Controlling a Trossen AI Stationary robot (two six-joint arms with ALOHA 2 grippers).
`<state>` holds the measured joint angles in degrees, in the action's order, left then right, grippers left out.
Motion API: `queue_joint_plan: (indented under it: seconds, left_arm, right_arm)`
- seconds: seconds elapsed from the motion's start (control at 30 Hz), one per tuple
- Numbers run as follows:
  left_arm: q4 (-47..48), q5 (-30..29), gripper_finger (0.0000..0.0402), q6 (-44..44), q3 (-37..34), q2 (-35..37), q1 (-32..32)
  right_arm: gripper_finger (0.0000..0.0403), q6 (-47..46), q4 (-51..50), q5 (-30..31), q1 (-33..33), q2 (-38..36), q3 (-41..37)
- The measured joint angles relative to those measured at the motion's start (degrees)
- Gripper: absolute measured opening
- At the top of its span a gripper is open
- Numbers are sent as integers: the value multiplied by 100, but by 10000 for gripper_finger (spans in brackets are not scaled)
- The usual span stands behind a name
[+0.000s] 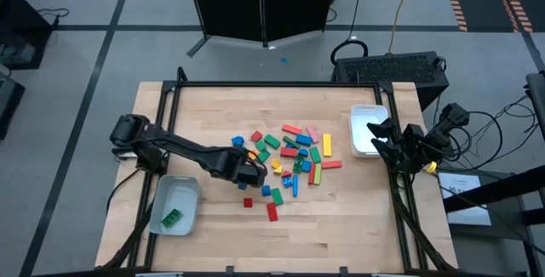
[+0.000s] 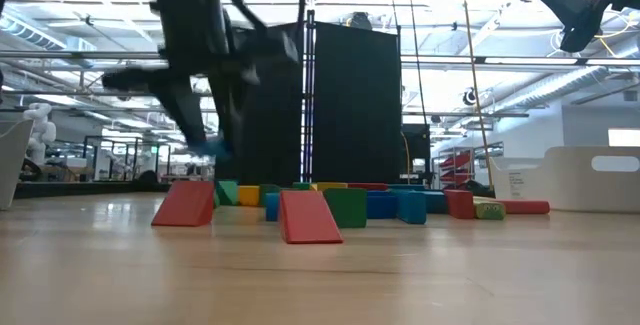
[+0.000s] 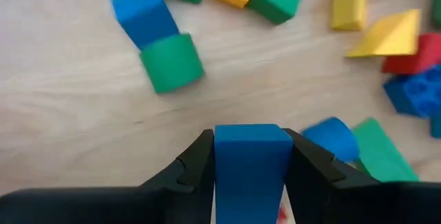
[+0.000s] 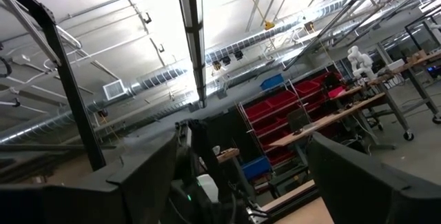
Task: Sort blocks by size
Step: Put the blue block into the gray bin
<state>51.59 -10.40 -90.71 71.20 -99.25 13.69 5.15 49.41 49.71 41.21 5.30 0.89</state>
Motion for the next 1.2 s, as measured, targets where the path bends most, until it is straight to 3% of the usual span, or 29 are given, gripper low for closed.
queue_joint_plan:
  seconds: [0.17, 0.3, 0.47, 0.7, 1.07, 1.2]
  left_arm:
    - [1195, 231, 127, 428, 511, 488, 455]
    - [2447, 800, 127, 2, 529, 841, 1164]
    - [3372, 1289, 127, -1563, 298, 1241, 2378]
    - [3148, 1194, 128, -4211, -380, 1777, 3772]
    - [3163, 1217, 253, -4517, -503, 1771, 3732]
    - [2732, 366, 264, -4530, -503, 1773, 3530]
  right_arm:
    - [313, 18, -3, 15, 0, 0, 0]
    - [313, 19, -2, 29, 0, 0, 2]
    - [313, 22, -16, 27, 0, 0, 0]
    - [313, 63, -16, 26, 0, 1, 0]
    - [313, 2, -2, 24, 0, 1, 0]
    - [313, 6, -4, 24, 0, 0, 0]
